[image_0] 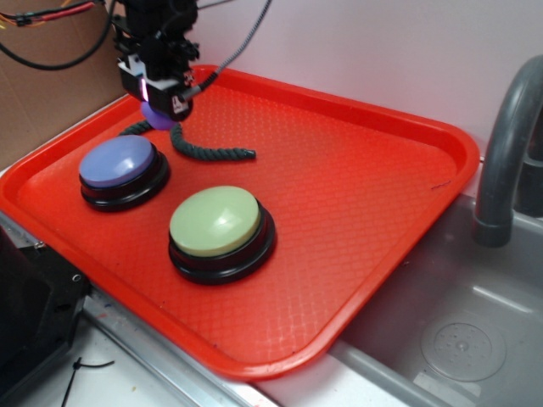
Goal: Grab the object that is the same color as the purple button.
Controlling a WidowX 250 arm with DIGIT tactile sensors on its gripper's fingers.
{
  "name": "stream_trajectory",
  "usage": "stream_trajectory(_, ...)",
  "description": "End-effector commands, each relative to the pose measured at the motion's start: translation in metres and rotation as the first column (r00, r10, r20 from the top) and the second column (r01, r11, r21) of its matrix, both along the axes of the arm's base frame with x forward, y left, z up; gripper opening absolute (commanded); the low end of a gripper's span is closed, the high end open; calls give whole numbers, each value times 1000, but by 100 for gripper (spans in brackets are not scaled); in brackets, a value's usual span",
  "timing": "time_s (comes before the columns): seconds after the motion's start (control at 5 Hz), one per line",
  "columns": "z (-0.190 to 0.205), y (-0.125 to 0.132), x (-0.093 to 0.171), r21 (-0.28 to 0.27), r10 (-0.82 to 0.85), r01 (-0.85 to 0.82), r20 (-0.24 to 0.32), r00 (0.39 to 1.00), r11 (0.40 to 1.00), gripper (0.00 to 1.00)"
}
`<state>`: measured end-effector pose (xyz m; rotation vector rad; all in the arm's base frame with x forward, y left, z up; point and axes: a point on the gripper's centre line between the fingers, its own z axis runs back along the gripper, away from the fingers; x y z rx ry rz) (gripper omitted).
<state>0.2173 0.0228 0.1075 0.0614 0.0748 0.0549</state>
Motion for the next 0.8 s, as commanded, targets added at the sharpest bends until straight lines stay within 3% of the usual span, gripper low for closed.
stream_trajectory(0.0,77,-5,-15,-46,70,-63,182,981,997,0)
stream_trajectory(0.4,97,1,-39,-64,87,-73,257,963,995,0)
stream_trajectory(0.6,93,1,-35,-75,91,-76,236,967,994,0)
